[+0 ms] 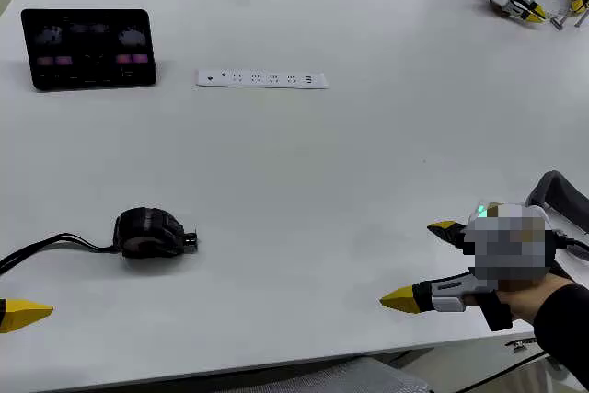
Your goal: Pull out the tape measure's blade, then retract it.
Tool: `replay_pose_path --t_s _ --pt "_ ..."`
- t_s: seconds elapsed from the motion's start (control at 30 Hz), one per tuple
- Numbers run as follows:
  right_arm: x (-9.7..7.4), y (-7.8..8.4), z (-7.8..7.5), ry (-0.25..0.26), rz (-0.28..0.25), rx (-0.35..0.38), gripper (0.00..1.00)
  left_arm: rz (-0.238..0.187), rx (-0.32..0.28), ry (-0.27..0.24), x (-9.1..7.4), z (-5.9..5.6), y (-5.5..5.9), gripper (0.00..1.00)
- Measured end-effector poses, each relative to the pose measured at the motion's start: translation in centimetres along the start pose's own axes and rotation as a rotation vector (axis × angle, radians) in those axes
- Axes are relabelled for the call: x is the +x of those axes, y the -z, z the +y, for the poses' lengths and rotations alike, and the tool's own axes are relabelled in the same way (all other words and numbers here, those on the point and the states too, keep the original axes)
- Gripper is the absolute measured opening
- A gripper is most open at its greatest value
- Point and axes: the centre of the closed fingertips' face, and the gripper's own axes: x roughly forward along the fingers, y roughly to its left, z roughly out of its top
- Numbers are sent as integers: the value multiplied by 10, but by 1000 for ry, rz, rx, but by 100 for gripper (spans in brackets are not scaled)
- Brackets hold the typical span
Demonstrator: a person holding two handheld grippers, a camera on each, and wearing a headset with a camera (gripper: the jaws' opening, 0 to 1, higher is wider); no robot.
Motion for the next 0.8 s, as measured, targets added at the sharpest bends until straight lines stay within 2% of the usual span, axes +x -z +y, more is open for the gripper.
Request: replay_pose_path --t_s 0.5,0.57,0.6,0.63,0.67,0.7,0.8 --pt "-2 5 1 -13 14 10 99 13 -19 11 0 -1 6 99" --pt "0 4 -3 3 6 -26 99 24 -16 19 1 -2 9 99" --pt "1 2 -8 32 -8 -57 99 36 -1 24 2 -2 12 99" --pt "3 -3 -12 58 -39 -112 99 71 26 25 4 -1 18 99" --pt "4 -5 -11 53 -56 -134 99 107 37 26 4 0 25 99" --pt "5 -4 -9 39 -53 -123 99 140 49 33 7 0 30 99" --pt "10 -4 -11 25 -26 -107 99 148 70 48 11 -3 32 99"
